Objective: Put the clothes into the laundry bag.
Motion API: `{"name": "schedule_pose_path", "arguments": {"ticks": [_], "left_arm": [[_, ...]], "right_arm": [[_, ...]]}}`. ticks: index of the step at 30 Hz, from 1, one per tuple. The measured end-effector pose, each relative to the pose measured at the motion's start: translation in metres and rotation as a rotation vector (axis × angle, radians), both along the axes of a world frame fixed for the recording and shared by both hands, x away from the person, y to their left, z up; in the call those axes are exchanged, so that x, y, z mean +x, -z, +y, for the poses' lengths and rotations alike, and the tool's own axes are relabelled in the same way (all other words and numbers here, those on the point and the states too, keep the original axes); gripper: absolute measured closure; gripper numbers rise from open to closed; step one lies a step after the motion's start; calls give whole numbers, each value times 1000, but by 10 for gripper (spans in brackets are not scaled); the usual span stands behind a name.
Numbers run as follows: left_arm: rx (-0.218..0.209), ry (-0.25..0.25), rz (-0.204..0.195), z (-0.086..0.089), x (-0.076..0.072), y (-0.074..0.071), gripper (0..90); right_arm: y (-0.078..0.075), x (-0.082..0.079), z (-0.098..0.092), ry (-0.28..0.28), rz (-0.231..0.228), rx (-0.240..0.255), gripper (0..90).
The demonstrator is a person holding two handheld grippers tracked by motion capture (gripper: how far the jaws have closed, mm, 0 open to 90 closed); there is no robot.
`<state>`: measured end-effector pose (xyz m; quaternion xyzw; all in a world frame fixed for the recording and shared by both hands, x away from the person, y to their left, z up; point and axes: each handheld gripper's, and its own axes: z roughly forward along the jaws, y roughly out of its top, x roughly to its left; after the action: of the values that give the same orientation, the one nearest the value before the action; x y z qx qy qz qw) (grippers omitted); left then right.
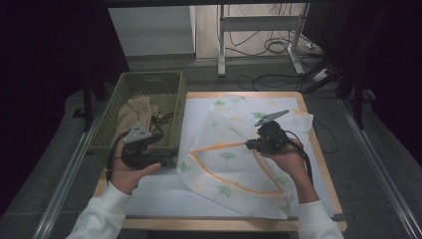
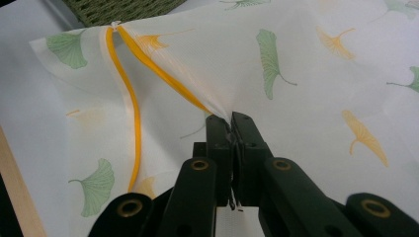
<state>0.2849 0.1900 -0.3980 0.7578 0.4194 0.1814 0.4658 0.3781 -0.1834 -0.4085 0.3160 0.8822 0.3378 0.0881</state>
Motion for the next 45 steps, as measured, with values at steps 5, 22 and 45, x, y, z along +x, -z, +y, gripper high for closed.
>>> {"name": "schedule_pose_path", "arguments": {"ticks": [5,22,45], "left_arm": [[5,-15,-2,2,6,-4,208],[11,-54,15,9,34,-20,217],[10,-153,74,30,85,-22,228]], "right_arm": [[0,0,-1,4,-2,3,861],[1,1,-2,5,10,1,862],[1,2,-2,8,3,-6,862]]}}
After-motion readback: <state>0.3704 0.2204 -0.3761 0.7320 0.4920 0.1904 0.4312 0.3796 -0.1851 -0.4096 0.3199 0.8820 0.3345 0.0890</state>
